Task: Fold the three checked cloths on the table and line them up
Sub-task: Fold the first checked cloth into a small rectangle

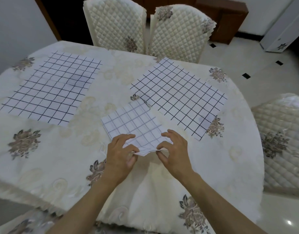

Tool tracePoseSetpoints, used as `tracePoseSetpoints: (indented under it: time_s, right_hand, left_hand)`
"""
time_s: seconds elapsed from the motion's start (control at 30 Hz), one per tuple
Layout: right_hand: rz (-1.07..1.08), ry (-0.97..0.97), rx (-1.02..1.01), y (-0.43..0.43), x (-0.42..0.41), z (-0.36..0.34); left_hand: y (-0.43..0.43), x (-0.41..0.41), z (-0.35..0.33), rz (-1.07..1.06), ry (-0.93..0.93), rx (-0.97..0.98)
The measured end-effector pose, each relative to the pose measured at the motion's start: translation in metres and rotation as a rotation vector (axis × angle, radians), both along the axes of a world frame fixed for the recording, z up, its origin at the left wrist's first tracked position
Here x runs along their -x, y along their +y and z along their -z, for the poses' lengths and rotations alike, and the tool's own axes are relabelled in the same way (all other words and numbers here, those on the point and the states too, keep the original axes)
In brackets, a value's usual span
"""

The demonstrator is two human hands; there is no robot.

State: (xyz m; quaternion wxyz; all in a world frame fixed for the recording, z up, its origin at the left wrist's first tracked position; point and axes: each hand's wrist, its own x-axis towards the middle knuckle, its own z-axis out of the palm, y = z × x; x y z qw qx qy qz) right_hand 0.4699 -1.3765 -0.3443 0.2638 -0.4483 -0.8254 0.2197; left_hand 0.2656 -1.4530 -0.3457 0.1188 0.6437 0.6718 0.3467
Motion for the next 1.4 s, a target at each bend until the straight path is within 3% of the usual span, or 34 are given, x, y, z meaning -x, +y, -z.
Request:
tracePoseSetpoints:
  time_s: [0.4,0.73,1.0,1.23,1.4]
  right_hand:
    - [0.052,-0.045,0.068,-0.007,-0.024,0.016]
    - [0.029,0.131,0.215,-0.006,-0.016,0.021]
    - [-0.121,-0.005,0.297,0.009,-0.010,0.040]
    - [-0.185,-0.244,0.095,0.024,0.003,0.058]
    - [-0.203,-0.398,0.094,0.030,0.008,0.073]
  left_hand:
    - [-0.047,0.045,-0.007,-0.288,-0.381,0.094]
    - [-0.063,0.070,0.007,-0.339,-0.565,0.216]
    - [-0.065,0.078,0.010,-0.366,-0.687,0.217]
    - [-0.062,0.084,0.020,-0.412,-0.792,0.277]
    - [-0.059,0.085,0.018,-0.440,-0.805,0.291]
